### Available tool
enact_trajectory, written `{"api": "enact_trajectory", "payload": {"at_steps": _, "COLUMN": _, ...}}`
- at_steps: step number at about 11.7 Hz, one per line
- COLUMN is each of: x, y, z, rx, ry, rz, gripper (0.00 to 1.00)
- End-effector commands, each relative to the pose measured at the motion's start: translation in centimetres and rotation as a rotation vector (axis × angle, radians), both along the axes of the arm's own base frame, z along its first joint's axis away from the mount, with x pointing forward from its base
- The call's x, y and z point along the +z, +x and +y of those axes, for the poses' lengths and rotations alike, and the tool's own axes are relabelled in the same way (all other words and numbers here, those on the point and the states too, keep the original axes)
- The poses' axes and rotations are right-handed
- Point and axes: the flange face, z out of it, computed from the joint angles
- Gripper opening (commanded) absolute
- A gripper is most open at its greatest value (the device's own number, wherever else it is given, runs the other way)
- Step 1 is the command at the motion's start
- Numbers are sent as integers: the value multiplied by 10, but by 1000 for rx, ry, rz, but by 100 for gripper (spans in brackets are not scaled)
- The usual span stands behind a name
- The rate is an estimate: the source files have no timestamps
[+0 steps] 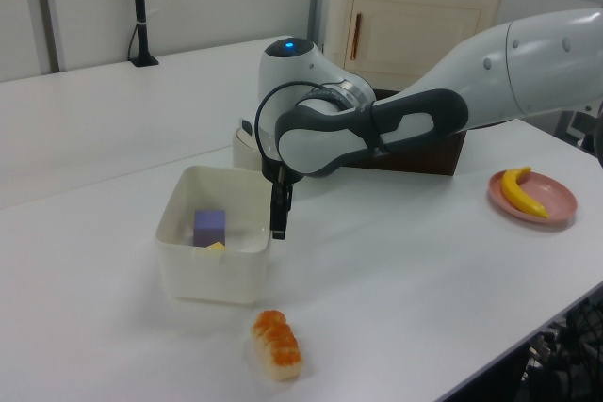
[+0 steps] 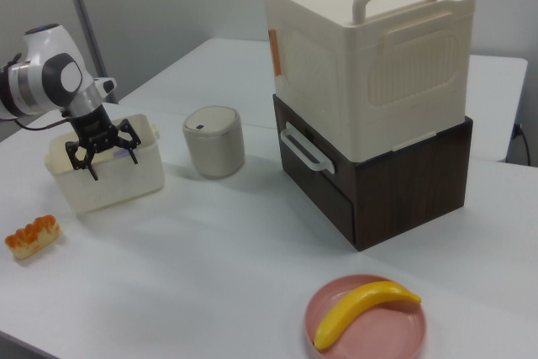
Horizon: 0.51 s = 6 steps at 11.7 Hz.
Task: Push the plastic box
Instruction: 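Push the white plastic box along the table with the gripper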
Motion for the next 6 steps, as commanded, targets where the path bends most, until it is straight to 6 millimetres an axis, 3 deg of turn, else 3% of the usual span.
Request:
{"api": "enact_trajectory", "payload": {"at_steps": 1, "x": 16, "y": 7, "z": 6, "rx": -19, "ry": 20, "rz": -47, "gripper": 100}}
{"api": "enact_trajectory", "payload": {"at_steps": 6, "x": 19, "y": 9, "z": 8, "rx": -17, "ry": 20, "rz": -54, "gripper": 100}}
